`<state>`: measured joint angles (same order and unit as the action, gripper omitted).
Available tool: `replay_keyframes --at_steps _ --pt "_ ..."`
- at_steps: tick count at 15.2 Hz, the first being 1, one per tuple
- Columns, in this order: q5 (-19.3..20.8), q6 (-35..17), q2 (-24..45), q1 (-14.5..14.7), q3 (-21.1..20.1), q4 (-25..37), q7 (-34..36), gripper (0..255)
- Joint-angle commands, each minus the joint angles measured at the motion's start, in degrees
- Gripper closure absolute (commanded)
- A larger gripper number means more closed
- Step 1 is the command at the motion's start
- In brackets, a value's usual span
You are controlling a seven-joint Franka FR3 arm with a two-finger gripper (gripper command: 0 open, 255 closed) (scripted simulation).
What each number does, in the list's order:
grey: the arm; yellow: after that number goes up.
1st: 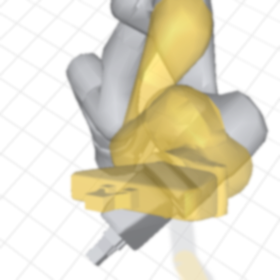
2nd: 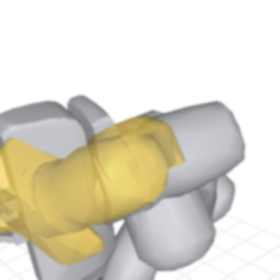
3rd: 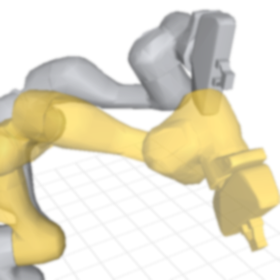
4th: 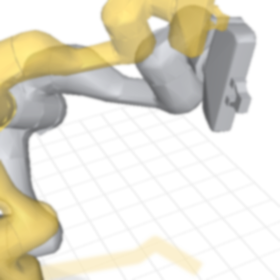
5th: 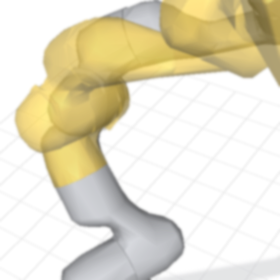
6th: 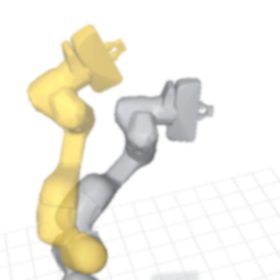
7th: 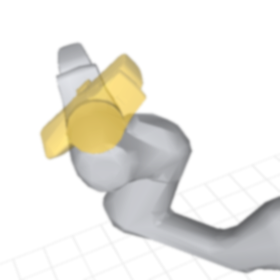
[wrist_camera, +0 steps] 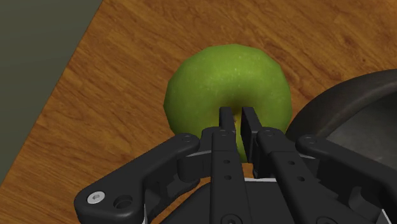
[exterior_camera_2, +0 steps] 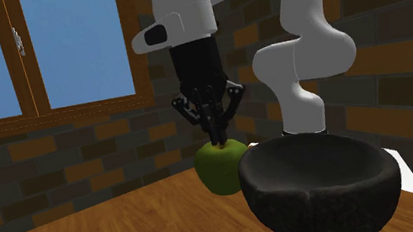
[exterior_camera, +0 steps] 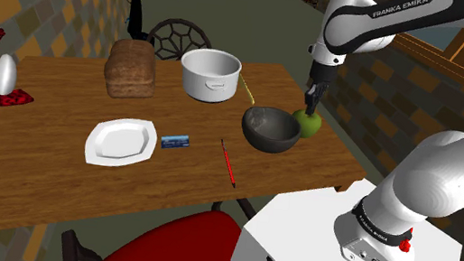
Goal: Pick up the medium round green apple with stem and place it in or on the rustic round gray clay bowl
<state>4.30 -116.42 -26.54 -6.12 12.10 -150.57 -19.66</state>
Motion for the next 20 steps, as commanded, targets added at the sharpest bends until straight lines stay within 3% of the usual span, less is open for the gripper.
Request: replay_keyframes --at_steps 1,6,20 --pt "0.0 0.0 0.0 0.0 0.0 0.0 0.0 255" --pt "0.0 0.0 0.0 0.0 0.0 0.0 0.0 255" --pt "-0.28 12.13 -4.27 0.03 -1.08 7.88 0.49 255"
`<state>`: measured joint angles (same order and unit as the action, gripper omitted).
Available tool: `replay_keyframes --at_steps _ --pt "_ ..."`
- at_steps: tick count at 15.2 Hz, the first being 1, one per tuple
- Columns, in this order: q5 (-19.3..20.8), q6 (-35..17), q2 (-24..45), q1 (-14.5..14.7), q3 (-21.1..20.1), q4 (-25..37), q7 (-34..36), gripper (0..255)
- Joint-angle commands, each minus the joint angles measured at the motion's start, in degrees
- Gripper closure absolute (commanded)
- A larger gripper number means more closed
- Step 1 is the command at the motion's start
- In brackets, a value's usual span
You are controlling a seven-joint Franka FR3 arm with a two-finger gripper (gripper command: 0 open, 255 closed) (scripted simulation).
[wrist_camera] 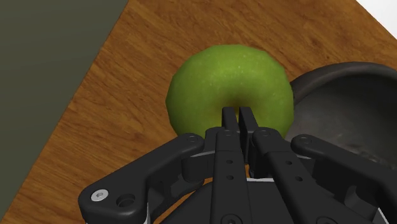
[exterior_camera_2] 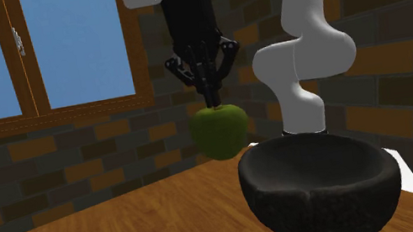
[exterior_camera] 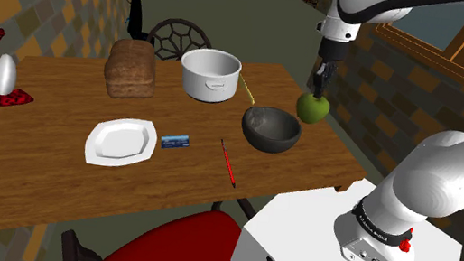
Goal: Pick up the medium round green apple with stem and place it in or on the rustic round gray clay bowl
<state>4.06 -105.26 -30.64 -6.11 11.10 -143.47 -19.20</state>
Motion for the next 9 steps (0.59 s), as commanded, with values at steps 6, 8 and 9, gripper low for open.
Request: replay_keyframes --at_steps 6,8,9 --pt "-0.25 5.83 -1.01 0.11 -0.47 4.8 0.15 255" --pt "-0.32 7.41 -1.17 0.15 -0.59 6.22 0.18 255" --pt "-0.36 8.19 -1.23 0.16 -0.64 6.95 0.2 255"
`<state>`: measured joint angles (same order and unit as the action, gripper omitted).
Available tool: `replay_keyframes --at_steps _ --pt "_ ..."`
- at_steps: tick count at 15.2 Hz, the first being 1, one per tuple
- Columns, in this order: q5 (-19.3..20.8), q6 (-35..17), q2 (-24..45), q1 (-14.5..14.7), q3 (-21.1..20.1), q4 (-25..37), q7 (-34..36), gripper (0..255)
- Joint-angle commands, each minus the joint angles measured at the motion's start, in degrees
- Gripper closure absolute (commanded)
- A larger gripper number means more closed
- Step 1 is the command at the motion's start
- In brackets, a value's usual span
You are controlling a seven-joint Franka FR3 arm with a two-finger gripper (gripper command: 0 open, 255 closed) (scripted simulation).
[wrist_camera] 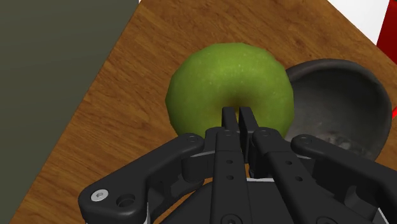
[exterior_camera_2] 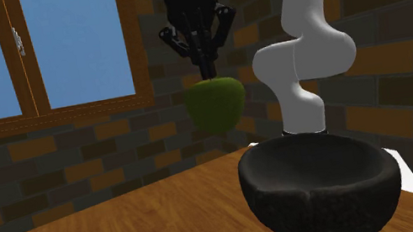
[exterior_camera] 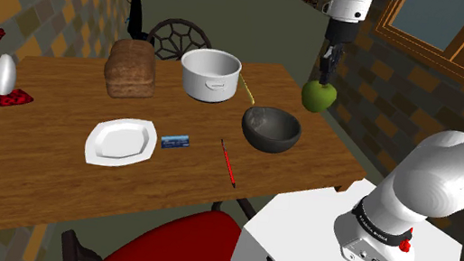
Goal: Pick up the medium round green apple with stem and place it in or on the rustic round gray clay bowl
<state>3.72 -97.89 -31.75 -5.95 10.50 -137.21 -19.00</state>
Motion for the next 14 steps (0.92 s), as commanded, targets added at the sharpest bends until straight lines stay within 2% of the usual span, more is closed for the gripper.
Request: replay_keyframes --at_steps 1,10,14 --pt "-0.06 1.6 -0.17 0.02 -0.1 1.41 0.02 255" --pt "-0.39 8.13 -0.05 0.21 -0.52 8.07 0.09 255" --pt "-3.33 10.33 1.19 2.31 -4.55 11.48 5.21 255"
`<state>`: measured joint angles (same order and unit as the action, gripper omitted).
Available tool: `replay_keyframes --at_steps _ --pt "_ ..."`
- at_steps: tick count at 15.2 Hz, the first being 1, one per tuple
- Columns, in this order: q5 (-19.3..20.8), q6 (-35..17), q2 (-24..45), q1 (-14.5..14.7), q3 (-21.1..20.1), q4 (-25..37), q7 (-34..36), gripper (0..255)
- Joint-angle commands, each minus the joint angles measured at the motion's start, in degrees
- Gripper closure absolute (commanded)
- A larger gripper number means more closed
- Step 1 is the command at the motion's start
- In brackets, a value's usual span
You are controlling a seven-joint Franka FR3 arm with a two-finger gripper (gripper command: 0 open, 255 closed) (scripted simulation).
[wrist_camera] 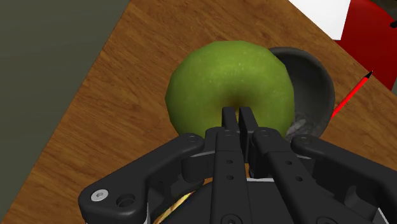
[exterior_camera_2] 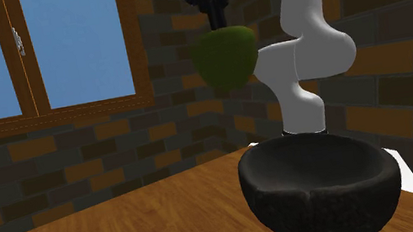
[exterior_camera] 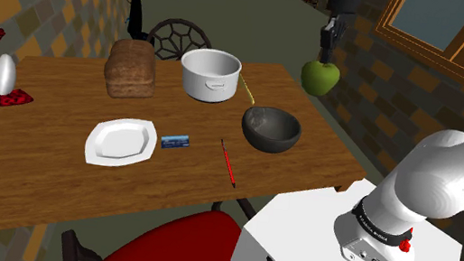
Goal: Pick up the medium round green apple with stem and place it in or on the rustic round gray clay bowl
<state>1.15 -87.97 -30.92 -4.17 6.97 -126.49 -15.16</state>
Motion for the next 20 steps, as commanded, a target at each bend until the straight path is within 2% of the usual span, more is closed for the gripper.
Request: replay_keyframes --at_steps 1,9,20 --pt "-1.47 0.92 0.83 1.02 -2.0 1.77 2.63 255" --pt "-6.08 4.63 6.28 4.49 -9.05 11.41 12.34 255" --pt "-6.19 -3.69 4.94 4.52 -9.23 1.75 11.78 255"
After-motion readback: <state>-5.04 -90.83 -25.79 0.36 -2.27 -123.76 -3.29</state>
